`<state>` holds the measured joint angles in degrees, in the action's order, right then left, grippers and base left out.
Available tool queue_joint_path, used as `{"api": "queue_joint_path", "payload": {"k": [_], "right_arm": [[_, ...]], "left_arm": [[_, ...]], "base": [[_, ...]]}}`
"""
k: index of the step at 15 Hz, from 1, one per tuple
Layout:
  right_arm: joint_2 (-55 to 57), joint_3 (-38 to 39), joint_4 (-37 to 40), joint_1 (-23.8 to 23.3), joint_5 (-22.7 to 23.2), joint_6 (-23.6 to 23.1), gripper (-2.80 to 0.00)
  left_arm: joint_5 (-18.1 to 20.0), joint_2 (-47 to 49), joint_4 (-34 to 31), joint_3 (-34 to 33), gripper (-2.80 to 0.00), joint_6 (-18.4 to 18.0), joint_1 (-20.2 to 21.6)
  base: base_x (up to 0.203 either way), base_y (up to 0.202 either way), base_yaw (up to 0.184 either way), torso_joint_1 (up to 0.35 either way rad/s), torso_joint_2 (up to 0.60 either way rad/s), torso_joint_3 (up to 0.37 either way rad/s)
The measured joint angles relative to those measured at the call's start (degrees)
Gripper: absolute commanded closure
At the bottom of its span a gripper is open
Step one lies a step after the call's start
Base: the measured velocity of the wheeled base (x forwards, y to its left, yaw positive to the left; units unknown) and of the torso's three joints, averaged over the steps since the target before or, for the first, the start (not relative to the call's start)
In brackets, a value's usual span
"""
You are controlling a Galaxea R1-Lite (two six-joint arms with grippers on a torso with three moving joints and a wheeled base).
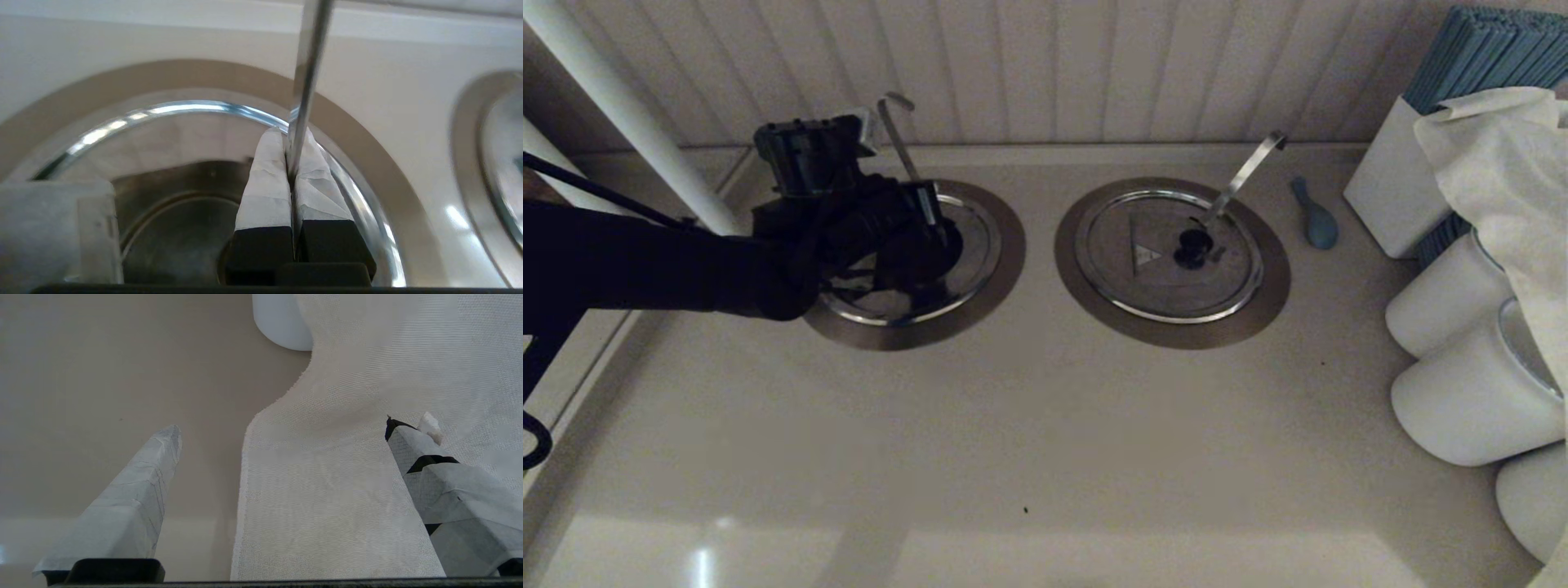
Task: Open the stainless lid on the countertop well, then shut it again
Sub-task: Stir with a spoon
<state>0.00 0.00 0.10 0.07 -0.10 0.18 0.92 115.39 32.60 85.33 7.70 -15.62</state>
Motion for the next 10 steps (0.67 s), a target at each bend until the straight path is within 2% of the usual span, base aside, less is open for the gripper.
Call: {"api": "queue_joint_path", "payload": {"k": [4,6,8,10], "right_arm": [[0.00,0.00,0.00,0.00,-0.01,-0.04,-2.80],[0.00,0.00,0.00,0.00,0.00,-0.02,-2.80],[0.00,0.00,0.00,0.00,0.02,-0.02,-2.80],[0.00,0.00,0.00,0.00,0.00,-0.04,-2.80]], "left_arm": [[7.04,-3.65,-5.20,-3.27,0.00,-0.31,1.42],[7.48,-4.66,-7.11,-3.94,0.00,-2.62,2.73],[7.48,-5.09,-8.78,-4.39,0.00,-7.07,4.43],[6.84,-4.84,-9.12,-3.83,0.00,-8.23,5.41]], "base": [[0.000,0.000,0.000,0.000,0.00,0.000],[0.000,0.000,0.000,0.000,0.00,0.000],[0.000,0.000,0.000,0.000,0.00,0.000],[0.000,0.000,0.000,0.000,0.00,0.000]]}}
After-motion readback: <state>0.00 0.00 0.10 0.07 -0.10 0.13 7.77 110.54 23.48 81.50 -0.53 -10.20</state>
